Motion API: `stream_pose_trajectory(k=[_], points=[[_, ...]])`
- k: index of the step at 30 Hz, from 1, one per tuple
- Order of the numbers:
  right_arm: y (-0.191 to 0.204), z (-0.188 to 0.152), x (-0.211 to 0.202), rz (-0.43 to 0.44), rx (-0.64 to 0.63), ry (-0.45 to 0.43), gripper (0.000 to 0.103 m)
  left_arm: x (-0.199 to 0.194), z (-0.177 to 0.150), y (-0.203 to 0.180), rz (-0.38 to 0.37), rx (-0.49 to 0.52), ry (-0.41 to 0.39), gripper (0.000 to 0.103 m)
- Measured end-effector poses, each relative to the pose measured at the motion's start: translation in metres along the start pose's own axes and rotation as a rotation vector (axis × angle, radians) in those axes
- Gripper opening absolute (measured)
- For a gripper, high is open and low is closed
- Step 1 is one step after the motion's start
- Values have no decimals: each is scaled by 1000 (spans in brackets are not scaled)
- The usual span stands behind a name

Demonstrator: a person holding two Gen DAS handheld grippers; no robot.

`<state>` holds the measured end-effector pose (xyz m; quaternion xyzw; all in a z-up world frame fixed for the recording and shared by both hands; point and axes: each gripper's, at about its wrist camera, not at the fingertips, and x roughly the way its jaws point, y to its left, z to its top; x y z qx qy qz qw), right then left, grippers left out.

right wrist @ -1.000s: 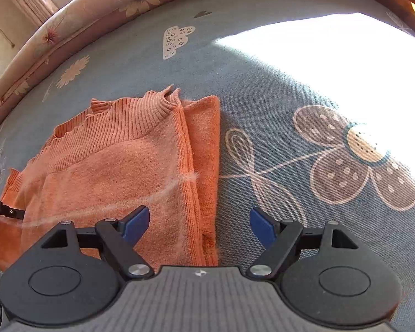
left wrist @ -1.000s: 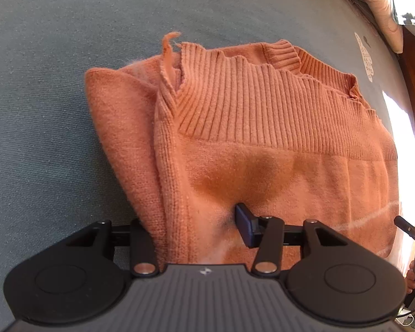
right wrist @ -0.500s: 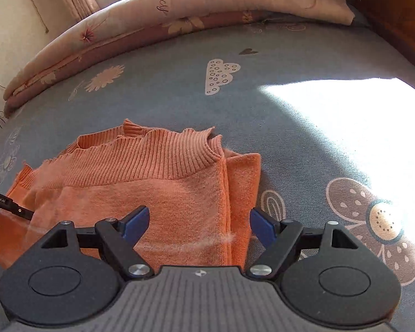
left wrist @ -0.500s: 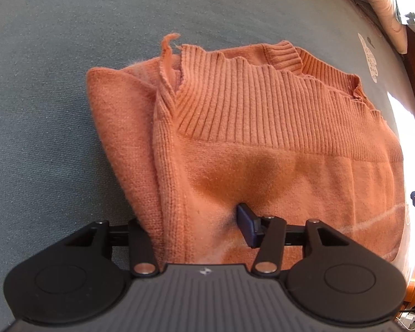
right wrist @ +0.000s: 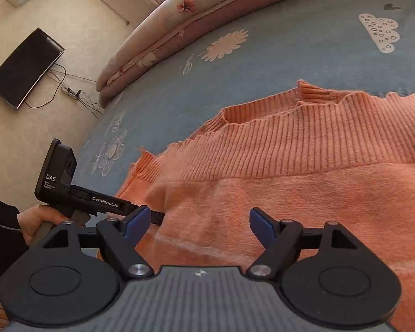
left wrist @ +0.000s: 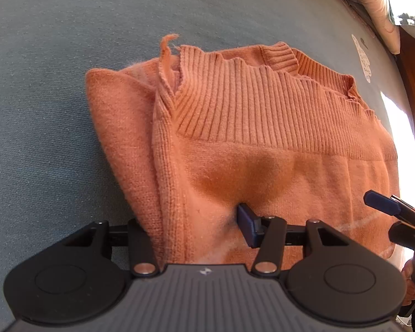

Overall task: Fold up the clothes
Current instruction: 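Close the right gripper on the same sweater edge beside the left gripper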

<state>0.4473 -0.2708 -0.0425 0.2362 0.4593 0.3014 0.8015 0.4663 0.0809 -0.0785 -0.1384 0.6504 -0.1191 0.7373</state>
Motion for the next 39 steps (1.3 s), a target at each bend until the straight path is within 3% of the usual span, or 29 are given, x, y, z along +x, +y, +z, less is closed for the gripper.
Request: stream_pose_trajectory(k=[4,6,8,10,16,19,23,26,33,36,39], points=[[-1,-5,27,2,24,72,83,-3,-5,4,-2,-2,-10,52],[-3,-2,20,4,31,82,80,-4,-6,6,-5,0,-9,52],[-3,1,4,-8,12,77,80,-4,-1,4,-12,-1,-6,52],[-11,3,-33,-53,-9,13,81,-7,-1,8,-16,-1,-3,52],[-78,-4,-133,-392,159,-183,92,-9,5,7,-19,1,4,52],[-112,-20,-150,-461,258,-155,92,-7,7,5,-17,-3,9,52],[-140,-40,-147,-353,385,-113,92,-6,10,4,-13,-8,19,52],[-142,-44,-138,-292,386,-122,96,-6,12,2,-10,-12,26,52],[-168,11,-115,-178,350,-135,96,-5,15,1,-5,-20,40,53],[-185,32,-107,-114,372,-98,96,-6,15,1,-5,-22,41,53],[-194,30,-109,-19,410,-35,96,-4,16,0,-9,-23,39,53]])
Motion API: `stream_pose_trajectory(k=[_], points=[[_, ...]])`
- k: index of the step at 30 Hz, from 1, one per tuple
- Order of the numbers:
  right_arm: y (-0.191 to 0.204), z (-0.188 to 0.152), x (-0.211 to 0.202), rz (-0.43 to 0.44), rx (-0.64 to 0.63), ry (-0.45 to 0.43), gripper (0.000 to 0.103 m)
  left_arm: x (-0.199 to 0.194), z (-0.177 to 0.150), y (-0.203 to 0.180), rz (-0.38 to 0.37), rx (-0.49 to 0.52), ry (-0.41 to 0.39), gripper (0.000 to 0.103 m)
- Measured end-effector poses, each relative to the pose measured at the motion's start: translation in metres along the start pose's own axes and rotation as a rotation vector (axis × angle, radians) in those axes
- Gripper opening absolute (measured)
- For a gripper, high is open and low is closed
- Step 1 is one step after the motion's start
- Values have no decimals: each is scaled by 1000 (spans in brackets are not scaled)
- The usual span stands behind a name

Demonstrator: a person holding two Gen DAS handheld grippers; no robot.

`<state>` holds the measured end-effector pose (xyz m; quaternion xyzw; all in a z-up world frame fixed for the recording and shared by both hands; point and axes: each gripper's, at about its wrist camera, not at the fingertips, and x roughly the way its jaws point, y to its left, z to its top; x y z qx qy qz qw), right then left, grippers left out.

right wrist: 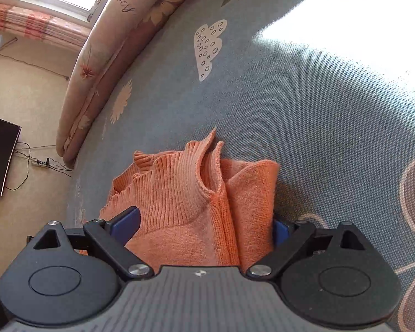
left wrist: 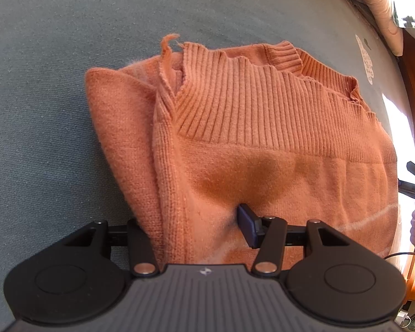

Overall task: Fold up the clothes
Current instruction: 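Close the right gripper on the same sweater edge beside the left gripper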

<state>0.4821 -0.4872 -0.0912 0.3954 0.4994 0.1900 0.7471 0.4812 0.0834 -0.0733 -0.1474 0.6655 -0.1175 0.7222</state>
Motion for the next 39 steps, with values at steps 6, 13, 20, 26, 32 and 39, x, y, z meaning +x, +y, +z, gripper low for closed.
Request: stream_pose_trajectory(k=[6,13,20,26,32,39], points=[[-16,-32,-9,119,67,149,96,-4,-1,6,-12,5,6,53],[-10,-34,-5,140,60,169,97,-6,1,7,-11,5,15,53],[-4,-35,0,161,53,189,100,-9,0,9,-15,6,10,53],[8,-20,21,154,10,219,101,-8,-1,7,-15,6,5,53],[16,-26,26,155,-104,196,103,2,3,0,-19,4,6,54],[19,-25,30,136,-116,183,103,18,10,-16,-30,36,20,71]])
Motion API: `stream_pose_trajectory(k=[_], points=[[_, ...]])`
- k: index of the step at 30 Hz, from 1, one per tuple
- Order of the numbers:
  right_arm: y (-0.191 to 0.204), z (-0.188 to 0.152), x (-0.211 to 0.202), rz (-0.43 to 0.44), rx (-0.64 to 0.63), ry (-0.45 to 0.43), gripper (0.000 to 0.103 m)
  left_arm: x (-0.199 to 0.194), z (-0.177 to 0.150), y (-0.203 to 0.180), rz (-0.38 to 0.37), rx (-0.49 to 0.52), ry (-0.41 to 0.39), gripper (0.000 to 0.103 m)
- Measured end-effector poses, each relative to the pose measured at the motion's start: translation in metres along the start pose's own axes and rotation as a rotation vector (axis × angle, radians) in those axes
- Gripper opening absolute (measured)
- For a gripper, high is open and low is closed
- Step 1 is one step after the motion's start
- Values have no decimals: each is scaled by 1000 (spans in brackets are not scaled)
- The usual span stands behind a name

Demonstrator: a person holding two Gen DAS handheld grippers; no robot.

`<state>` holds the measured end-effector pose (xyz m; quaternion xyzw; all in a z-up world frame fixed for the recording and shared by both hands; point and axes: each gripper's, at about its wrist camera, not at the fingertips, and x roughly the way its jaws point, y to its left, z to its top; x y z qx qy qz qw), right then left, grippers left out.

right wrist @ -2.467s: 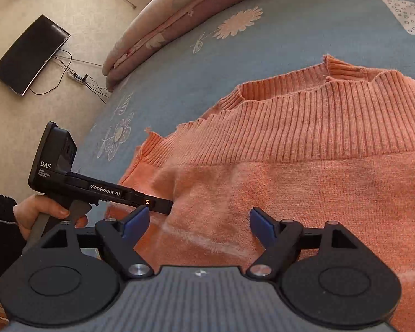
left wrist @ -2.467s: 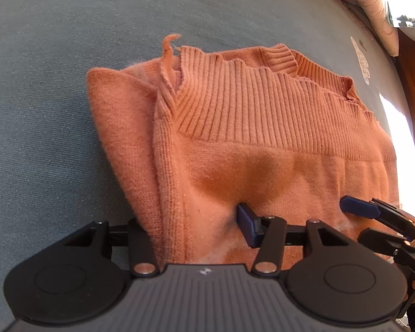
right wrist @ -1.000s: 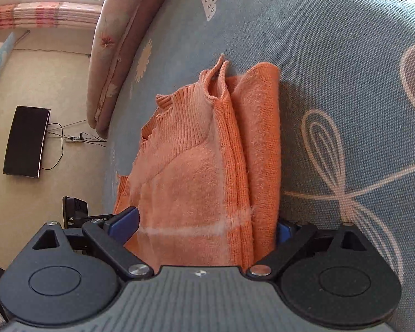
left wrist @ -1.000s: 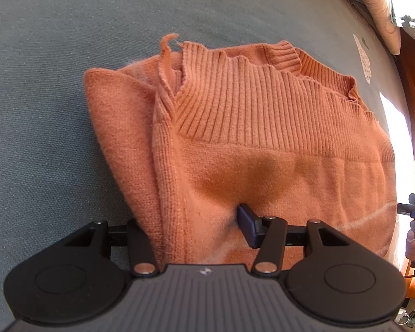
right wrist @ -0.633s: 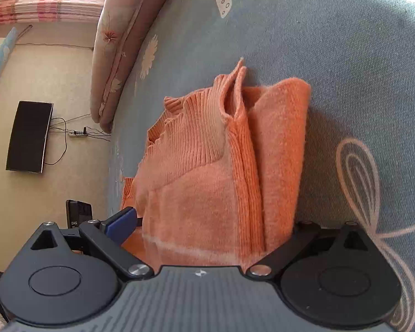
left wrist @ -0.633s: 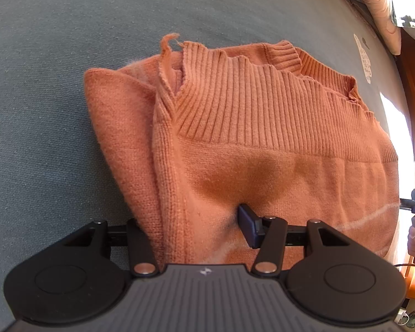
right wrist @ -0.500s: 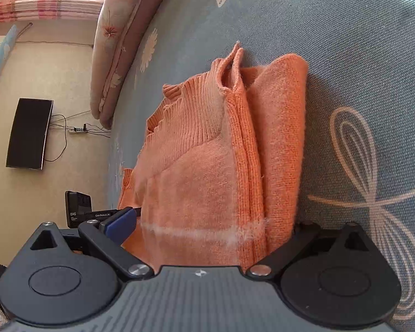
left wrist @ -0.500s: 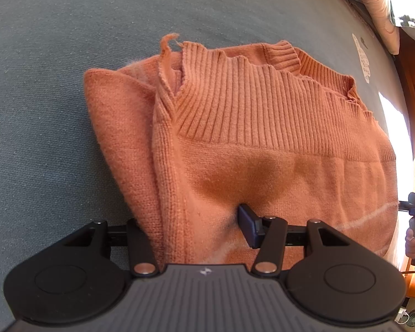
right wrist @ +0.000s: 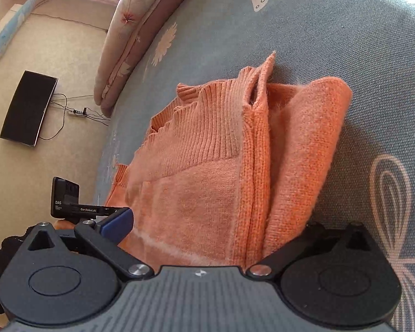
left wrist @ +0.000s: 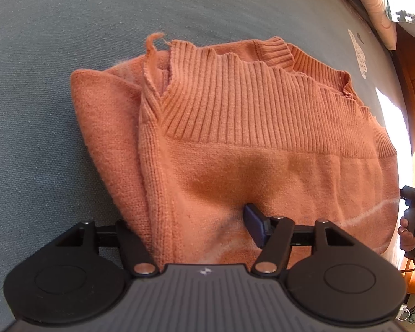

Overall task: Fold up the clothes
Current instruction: 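Close the right gripper on the same sweater edge beside the left gripper, then hold the sweater edge with both grippers and lift it up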

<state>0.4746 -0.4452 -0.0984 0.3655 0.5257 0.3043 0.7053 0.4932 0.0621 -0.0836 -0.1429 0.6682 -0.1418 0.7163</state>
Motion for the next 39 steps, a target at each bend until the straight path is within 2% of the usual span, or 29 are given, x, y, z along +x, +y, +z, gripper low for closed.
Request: stream_pose_trajectory(k=[1,3,5,7,8,9,10,11,14,17,22,27,33,36,39], points=[[-1,1,0,0,2,5,103,3,1,-4,-4,11,3,75],[-1,2,1,-3,3,16,103,9,1,-12,-11,42,13,96],[-2,4,0,-10,0,28,102,13,1,-20,-4,74,28,101],[-5,5,-3,-26,1,41,92,14,3,-23,9,70,45,99],[-12,7,-7,-37,30,47,78,15,6,-21,4,51,47,94],[-19,9,-10,-49,59,54,56,18,10,-16,-12,17,44,89],[-26,10,-13,-55,89,60,42,18,12,-11,-22,-4,42,85],[-34,11,-14,-44,119,68,28,17,12,-7,-28,-17,41,74],[-45,11,-15,-35,177,86,27,10,8,9,-61,-57,19,57],[-41,12,-14,-61,190,94,28,7,2,25,-117,-110,-14,50],[-34,12,-12,-107,209,107,28,16,1,28,-179,-112,-30,48],[-19,11,-9,-185,172,101,30,27,9,25,-227,-127,-22,48],[-5,10,-4,-259,122,106,31,11,-2,48,-268,-146,-34,50],[3,11,-1,-297,98,110,31,11,-1,47,-268,-132,-30,47],[12,11,3,-340,58,112,31,9,0,40,-234,-107,-28,44]])
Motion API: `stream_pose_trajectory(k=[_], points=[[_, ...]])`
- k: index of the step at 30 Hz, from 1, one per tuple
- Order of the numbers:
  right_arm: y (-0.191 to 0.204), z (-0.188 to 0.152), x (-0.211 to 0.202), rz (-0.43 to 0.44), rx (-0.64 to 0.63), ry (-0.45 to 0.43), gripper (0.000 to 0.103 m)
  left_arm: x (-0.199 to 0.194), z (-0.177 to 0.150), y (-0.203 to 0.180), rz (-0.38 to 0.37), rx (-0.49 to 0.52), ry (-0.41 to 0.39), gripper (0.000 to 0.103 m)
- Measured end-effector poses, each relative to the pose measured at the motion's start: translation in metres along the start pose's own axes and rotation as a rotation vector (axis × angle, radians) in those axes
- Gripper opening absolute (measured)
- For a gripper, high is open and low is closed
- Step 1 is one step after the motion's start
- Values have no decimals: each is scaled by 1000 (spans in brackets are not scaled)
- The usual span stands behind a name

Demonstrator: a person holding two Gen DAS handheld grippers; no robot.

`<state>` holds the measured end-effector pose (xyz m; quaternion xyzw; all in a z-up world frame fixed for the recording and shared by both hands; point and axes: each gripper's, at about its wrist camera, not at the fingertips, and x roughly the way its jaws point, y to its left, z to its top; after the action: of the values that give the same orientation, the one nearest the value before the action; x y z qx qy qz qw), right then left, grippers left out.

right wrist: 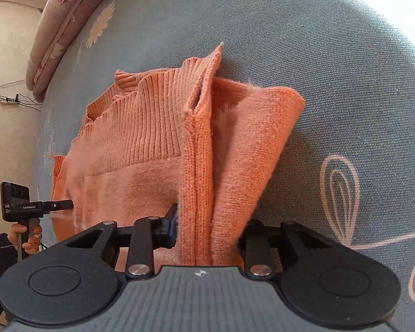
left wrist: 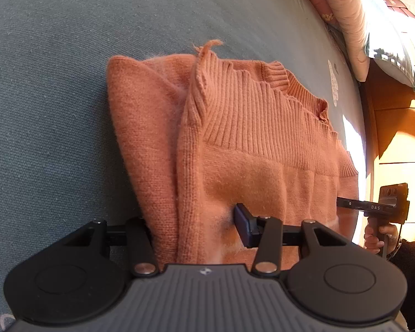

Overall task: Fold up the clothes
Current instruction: 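Hold the sweater edge with both grippers and lift it up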

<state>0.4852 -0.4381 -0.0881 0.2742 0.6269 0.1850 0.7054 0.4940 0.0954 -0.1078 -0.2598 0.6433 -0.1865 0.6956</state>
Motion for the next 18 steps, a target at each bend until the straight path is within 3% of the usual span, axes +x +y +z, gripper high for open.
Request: stream_pose_trajectory(k=[4,7,12,18], points=[[12,-3,-1,-53,-37,-27,33,-1,-2,-12,58,-16,-18,39],[14,-12,-5,-63,-54,-72,33,-6,-7,-26,75,14,-39,27],[8,-14,-10,-14,-29,-97,25,-24,-12,-41,7,68,-59,21],[1,-15,-14,38,-7,-117,23,-17,-10,-31,37,28,-64,19]])
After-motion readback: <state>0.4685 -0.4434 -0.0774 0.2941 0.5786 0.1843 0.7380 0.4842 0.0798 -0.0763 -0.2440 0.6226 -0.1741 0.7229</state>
